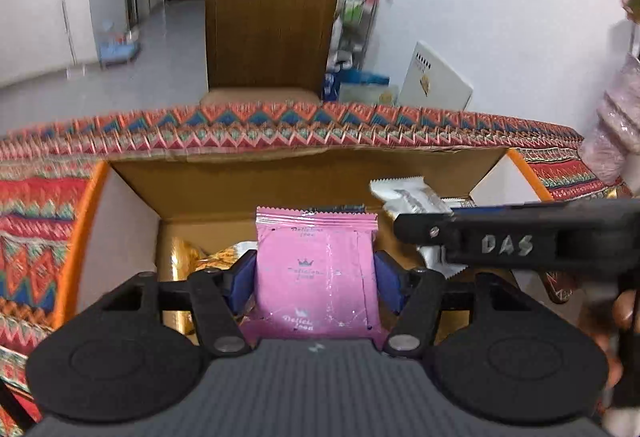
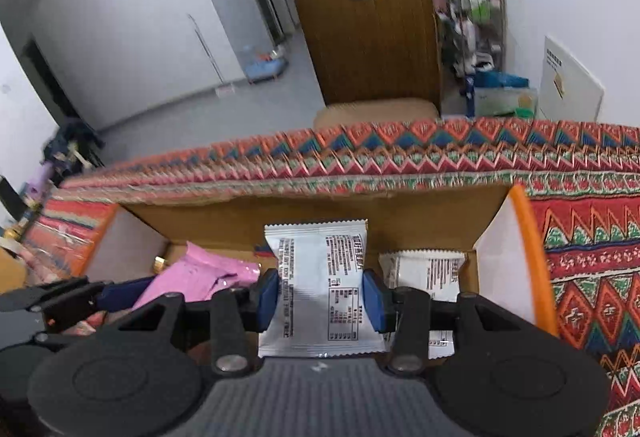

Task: Organize snacks
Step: 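Lower both packets into the cardboard box and open both tools, then withdraw both tools from the box back toward the snack pile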

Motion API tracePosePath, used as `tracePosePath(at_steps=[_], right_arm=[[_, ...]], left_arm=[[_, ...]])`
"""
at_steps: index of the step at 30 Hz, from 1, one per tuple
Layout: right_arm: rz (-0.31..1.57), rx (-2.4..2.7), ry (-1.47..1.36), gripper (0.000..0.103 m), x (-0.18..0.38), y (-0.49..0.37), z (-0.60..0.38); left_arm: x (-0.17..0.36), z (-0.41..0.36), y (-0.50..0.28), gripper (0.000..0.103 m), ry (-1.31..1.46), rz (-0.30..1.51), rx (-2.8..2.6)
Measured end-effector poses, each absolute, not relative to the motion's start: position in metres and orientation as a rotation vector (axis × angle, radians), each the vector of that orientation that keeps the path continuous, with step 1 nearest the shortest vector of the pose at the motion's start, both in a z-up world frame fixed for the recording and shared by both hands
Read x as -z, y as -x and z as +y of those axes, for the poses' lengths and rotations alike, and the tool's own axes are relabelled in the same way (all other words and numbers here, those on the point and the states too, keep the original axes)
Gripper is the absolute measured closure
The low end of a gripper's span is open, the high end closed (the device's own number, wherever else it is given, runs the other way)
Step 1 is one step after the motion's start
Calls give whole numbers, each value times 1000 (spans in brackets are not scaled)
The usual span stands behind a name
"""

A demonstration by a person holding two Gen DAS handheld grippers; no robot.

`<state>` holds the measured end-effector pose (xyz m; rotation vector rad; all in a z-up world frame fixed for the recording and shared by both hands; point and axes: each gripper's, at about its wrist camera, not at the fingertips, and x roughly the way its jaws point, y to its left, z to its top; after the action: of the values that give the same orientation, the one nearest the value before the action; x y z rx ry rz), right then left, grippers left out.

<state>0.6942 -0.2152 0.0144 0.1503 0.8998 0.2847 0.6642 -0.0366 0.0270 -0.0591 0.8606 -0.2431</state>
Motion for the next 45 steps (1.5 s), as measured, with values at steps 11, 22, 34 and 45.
tracePosePath(at_steps=[11, 22, 34, 45], right_arm=[[887, -239, -178, 36, -19, -692, -230], [785, -219, -74, 29, -84, -625, -248], [644, -221, 21, 16, -158, -501, -262], [501, -265, 141, 13, -171, -369, -258]], left_arm=[[-36, -28, -651, 32, 52, 807, 270], [-107, -15, -579, 20, 1, 691, 269], [-176, 11, -456, 4, -42, 538, 234], [-177, 27, -320, 0, 6, 447, 263]])
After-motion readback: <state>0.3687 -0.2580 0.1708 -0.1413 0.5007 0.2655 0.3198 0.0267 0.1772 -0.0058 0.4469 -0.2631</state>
